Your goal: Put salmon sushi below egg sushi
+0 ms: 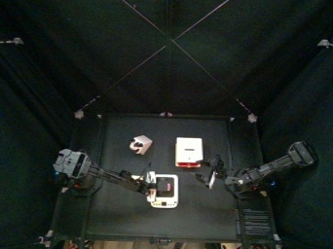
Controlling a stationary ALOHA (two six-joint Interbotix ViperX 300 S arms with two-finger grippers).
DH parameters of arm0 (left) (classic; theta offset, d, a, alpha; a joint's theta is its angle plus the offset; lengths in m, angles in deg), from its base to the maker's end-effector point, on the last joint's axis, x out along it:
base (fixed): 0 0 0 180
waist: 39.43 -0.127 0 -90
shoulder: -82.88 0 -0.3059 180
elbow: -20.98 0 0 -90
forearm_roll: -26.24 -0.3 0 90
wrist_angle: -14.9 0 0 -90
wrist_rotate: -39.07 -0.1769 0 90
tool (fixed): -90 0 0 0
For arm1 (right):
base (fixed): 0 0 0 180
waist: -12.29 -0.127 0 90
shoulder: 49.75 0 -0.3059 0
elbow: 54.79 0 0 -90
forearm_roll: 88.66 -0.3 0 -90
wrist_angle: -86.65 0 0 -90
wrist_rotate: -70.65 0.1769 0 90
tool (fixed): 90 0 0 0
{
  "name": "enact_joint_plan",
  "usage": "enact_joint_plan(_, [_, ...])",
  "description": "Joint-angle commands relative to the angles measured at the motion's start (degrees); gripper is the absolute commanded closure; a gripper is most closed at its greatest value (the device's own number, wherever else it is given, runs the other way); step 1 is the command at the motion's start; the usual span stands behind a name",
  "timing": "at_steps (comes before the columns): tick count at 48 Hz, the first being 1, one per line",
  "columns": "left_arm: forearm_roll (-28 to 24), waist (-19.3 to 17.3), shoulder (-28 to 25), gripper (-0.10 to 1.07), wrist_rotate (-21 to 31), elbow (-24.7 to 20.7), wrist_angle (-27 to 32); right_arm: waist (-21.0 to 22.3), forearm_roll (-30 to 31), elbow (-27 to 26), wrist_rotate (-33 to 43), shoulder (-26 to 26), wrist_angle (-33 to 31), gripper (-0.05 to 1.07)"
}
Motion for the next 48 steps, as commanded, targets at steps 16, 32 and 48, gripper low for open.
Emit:
enact_joint_plan(16, [-0.1, 2.6, 5.5, 0.32, -0.1, 2.1, 5.9, 0.2, -0.4, -0.4, 0.0, -0.3, -0.1, 0.02])
enact_joint_plan(32, [1.7, 11.9, 12.5, 0.32, 0.5, 9.5, 11.4, 0.2, -0.5, -0.4, 0.1, -0.3, -0.2, 0.02])
enact_joint_plan(48, [11.1, 12.7, 15.6, 0.32, 0.7, 15.8, 11.0, 0.3, -0.6, -0.4, 0.1, -0.2, -0.2, 0.02])
